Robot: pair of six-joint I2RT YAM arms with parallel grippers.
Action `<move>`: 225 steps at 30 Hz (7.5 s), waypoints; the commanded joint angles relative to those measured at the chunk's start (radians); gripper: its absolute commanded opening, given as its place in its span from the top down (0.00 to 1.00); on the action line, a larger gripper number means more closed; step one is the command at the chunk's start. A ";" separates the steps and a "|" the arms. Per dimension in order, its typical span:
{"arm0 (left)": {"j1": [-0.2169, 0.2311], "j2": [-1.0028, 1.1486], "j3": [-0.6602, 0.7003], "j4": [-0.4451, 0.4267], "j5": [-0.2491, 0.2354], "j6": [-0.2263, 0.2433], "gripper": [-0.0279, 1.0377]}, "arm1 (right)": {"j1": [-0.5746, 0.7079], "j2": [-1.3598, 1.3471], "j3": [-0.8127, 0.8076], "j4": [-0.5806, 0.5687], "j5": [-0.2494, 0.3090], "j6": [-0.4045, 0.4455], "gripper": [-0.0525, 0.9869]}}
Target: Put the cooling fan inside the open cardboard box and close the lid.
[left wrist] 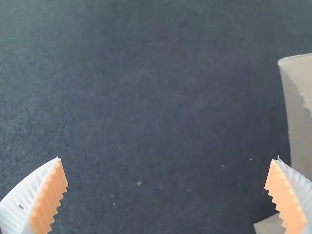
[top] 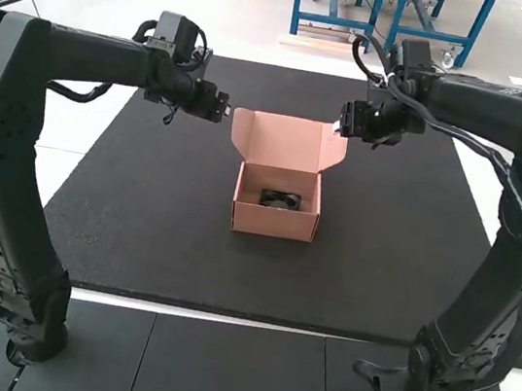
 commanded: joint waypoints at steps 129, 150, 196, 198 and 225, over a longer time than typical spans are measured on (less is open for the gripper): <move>-0.093 0.008 0.103 -0.132 0.078 -0.019 0.07 | 0.103 0.089 0.132 -0.130 -0.109 0.011 0.97; -0.134 -0.028 0.103 -0.193 0.081 -0.025 0.07 | 0.102 0.081 0.134 -0.280 -0.101 -0.041 0.97; -0.153 -0.097 -0.023 -0.233 0.081 -0.005 0.07 | 0.109 0.068 0.141 -0.467 -0.100 -0.084 0.97; -0.159 -0.097 -0.024 -0.233 0.081 -0.005 0.07 | 0.109 0.068 0.141 -0.472 -0.100 -0.090 0.97; -0.163 -0.111 -0.027 -0.274 0.079 -0.002 0.07 | 0.134 0.068 0.157 -0.535 -0.104 -0.104 0.97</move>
